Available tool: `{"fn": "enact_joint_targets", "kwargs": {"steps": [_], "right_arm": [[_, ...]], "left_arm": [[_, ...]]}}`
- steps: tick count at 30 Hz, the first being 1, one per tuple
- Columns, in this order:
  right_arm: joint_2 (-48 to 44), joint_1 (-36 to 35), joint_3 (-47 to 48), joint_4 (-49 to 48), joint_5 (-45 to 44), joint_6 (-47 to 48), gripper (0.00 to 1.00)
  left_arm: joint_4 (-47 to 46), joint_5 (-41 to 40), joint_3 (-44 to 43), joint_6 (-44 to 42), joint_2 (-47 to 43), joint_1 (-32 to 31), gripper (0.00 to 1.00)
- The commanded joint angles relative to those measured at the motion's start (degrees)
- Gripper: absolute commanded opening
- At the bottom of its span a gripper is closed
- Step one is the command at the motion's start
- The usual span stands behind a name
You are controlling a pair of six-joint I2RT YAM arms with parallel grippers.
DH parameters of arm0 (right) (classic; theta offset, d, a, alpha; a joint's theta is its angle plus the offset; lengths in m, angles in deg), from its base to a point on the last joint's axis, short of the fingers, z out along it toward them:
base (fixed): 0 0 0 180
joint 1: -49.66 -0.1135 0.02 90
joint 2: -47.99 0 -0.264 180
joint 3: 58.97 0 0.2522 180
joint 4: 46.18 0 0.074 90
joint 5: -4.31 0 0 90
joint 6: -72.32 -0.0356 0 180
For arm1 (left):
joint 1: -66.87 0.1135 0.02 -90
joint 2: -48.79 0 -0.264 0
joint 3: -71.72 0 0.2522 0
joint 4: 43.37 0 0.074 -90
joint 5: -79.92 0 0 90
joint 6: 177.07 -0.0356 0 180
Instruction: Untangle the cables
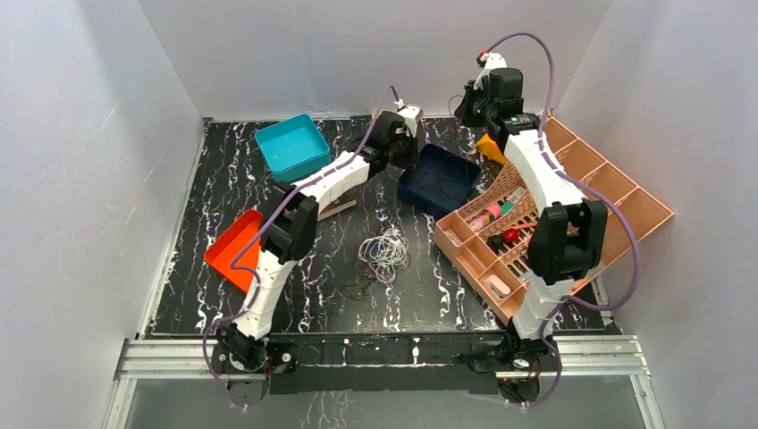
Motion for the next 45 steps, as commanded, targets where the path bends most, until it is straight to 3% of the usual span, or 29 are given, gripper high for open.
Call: {"fn": "enact_joint_targets", "kwargs": {"steps": [1, 10, 21, 25, 34, 45], "right_arm": [[1.18, -0.15, 0.29, -3.84, 3.91, 0.35, 0.0], [3.95, -0.04, -1.7, -4.57, 4.3, -0.64, 0.0], [3.97, -0.06, -4.06, -5.25, 5.16, -1.4, 0.0], [3.36, -0.05, -4.61, -5.43, 5.52, -1.55, 0.0], [2.17, -0.01, -5.91, -5.1, 4.59, -1.0, 0.0], [1.33, -0.07, -6.58, -4.79, 4.24, -0.47, 0.0]], "left_arm": [[0.49, 3.22, -4.62, -0.84, 1.25, 0.37, 0.0], [2.06, 4.32, -11.76, -0.04, 8.13, 0.37, 0.0], [3.29, 5.25, -12.27, -0.76, 11.56, 0.2, 0.01], [3.28, 4.82, -11.46, -1.35, 9.74, 0.18, 0.1], [2.92, 2.99, -9.96, -2.19, 3.91, 0.17, 0.42], [2.81, 0.53, -6.11, -2.89, -2.7, 0.19, 0.5]]}}
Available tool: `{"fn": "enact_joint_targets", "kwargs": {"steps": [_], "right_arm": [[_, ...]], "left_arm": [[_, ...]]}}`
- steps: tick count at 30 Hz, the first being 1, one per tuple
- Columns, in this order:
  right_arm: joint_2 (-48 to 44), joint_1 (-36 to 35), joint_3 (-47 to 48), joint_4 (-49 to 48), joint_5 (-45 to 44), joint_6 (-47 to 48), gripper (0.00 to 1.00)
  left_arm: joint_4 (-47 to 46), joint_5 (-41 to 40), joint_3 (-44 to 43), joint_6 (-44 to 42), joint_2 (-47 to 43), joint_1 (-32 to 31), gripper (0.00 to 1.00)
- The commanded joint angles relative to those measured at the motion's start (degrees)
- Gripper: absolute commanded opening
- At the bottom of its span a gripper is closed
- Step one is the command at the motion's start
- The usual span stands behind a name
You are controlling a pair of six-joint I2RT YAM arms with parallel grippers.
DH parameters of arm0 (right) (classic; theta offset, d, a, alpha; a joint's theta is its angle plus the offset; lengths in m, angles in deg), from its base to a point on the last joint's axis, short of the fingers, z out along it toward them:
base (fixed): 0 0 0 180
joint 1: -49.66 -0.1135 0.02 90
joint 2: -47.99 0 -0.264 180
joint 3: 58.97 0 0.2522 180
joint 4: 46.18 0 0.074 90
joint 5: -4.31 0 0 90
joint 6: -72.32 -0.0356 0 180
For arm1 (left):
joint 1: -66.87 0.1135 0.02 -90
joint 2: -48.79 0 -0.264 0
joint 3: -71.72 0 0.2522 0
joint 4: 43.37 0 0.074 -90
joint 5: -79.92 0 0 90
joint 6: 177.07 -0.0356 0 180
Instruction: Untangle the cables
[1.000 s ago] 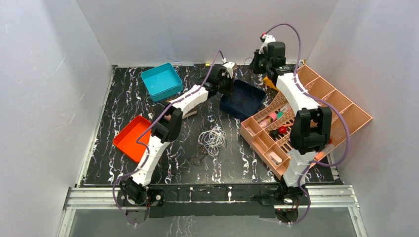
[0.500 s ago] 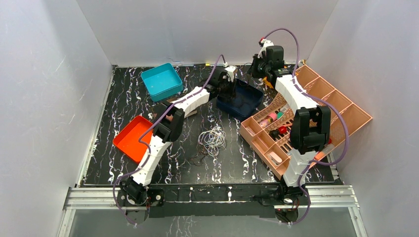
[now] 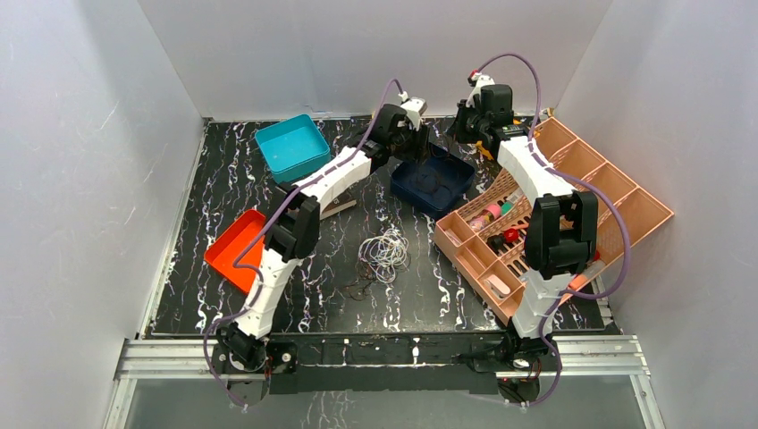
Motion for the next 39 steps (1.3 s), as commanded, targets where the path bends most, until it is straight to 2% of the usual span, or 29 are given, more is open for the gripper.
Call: {"fn": "enact_joint_targets", "kwargs": {"steps": [1, 7, 14, 20, 28, 39], "right_arm": [[-2.67, -0.11, -0.88, -2.59, 0.09, 0.97, 0.0], [-2.33, -0.16, -1.61, -2.73, 1.93, 0.86, 0.0], [-1.18, -0.36, -2.89, -3.49, 5.08, -0.13, 0.0], [1.31, -2.31, -3.11, -3.24, 5.72, 0.01, 0.0], [6.52, -4.6, -2.62, -2.71, 5.85, 0.66, 0.0], [11.23, -7.54, -1.48, 2.7, -3.1, 4.42, 0.0]], "left_arm": [[0.25, -1.94, 2.8, -1.04, -8.52, 0.06, 0.51], [-1.03, -7.28, 13.08, -2.43, -17.43, 0.11, 0.53], [-4.49, -14.64, 31.68, -5.89, -33.26, 1.62, 0.58], [-7.35, -20.34, 44.48, -8.47, -42.43, 3.62, 0.6], [-7.03, -23.56, 50.11, -9.06, -46.98, 3.58, 0.62], [-7.39, -25.3, 50.99, -9.78, -47.15, 3.58, 0.63]]}}
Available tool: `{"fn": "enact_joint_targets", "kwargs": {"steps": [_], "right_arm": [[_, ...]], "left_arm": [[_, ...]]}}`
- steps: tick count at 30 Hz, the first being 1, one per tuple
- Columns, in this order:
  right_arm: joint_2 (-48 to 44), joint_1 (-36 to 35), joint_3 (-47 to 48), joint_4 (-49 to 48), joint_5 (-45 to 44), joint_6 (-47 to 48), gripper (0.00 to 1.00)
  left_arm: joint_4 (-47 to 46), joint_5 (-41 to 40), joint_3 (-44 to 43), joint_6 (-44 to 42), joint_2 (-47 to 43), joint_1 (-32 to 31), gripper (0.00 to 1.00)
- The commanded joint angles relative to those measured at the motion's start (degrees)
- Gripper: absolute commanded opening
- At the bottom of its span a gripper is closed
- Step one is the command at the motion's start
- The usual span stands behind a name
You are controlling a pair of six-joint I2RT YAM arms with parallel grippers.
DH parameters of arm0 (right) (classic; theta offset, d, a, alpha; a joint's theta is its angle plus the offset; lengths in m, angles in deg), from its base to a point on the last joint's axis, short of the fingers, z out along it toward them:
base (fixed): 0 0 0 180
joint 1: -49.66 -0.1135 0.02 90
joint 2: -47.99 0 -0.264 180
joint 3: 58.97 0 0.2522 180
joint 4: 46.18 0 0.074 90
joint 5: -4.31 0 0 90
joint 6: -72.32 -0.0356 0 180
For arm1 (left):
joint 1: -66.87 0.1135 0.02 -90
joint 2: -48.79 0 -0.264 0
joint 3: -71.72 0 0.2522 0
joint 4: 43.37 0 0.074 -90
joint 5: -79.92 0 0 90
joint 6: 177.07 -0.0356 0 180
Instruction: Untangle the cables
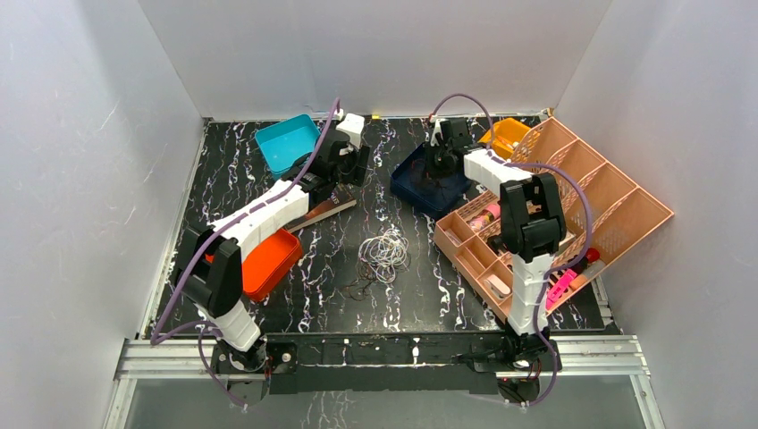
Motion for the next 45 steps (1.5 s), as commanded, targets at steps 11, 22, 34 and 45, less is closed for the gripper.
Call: {"fn": "enact_joint_targets", "kwargs": {"steps": [11, 22, 34, 45], "right_arm": [[-5.66, -0.82, 0.4, 0.67, -6.61, 3.08, 0.2], [-12.59, -0.83, 1.66, 2.05, -7.66, 2.56, 0.51], [-23.06, -0.83, -7.73, 4.36, -18.67, -2.26, 0.49], [-21.93, -0.83, -10.93, 6.9, -19.58, -3.06, 0.51]], "left_arm": [[-1.19, -1.78, 0.89, -1.04, -3.17, -0.13, 0.64], [-1.0, -1.75, 0.76, -1.3, -3.09, -0.12, 0.65], [-0.92, -1.62, 0.59, -1.44, -2.38, -0.05, 0.66], [-0.7, -1.45, 0.5, -1.45, -2.24, -0.08, 0.66]]}}
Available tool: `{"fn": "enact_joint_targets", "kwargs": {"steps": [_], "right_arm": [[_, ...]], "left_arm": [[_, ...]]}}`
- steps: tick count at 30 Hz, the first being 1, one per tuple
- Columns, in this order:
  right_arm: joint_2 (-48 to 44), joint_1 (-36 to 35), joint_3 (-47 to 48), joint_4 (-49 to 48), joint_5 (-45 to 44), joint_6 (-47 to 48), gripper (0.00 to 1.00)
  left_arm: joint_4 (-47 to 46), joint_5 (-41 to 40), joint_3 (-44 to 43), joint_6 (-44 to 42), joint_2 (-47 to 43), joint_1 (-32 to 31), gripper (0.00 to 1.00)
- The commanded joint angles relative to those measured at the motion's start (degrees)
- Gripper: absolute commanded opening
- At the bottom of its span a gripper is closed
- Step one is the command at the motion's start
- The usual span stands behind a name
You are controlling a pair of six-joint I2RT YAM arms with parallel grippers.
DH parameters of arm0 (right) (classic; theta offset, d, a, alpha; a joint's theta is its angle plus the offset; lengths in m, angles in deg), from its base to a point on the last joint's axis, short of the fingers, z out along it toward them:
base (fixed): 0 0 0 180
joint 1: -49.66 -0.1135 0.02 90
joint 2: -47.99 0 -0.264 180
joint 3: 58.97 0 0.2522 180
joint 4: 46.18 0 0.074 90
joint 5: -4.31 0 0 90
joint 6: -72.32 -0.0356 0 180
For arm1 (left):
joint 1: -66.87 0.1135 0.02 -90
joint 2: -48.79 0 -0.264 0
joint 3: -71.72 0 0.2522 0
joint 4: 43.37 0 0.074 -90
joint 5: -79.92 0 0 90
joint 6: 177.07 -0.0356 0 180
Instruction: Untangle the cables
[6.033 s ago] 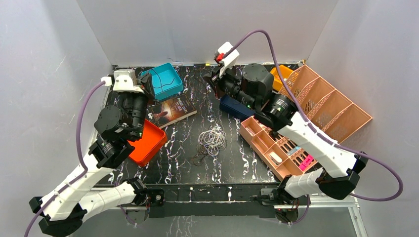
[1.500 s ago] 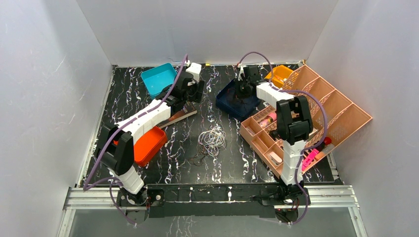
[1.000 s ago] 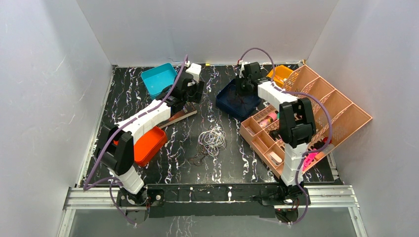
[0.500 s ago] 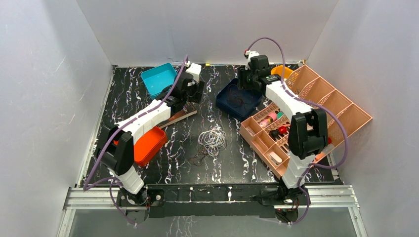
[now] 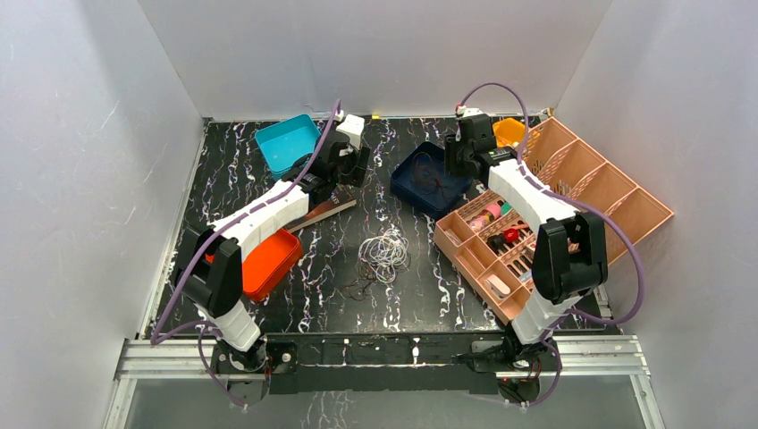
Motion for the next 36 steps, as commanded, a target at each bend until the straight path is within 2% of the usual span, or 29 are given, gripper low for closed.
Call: {"fn": "enact_joint_targets", "kwargs": {"steps": [1, 15, 23, 25, 30, 36], "right_arm": [[0.68, 0.08, 0.04, 0.18, 0.04, -1.14, 0.51], [10.32, 0.02, 5.05, -0.23, -1.97, 0.9, 0.37], [11.55, 0.07, 6.77, -2.48, 2.48, 2.67, 0.3], [10.46, 0.02, 7.04, -2.42, 3.72, 2.59, 0.31], [7.49, 0.07, 7.28, -1.76, 3.06, 2.75, 0.41], [8.64, 0.04, 12.63, 7.3, -0.32, 6.04, 0.49]], "left_arm": [[-0.49, -0.58, -0.09, -0.56, -2.28, -0.09, 0.66], [-0.42, -0.55, -0.18, -0.8, -2.03, -0.13, 0.66], [-0.57, -0.58, -0.09, -0.95, -2.1, -0.13, 0.67], [-0.51, -0.56, -0.09, -0.97, -2.0, -0.09, 0.67], [-0.51, -0.71, -0.09, -1.06, -2.04, -0.14, 0.67], [-0.51, -0.48, -0.1, -1.06, -1.81, -0.01, 0.67]]}}
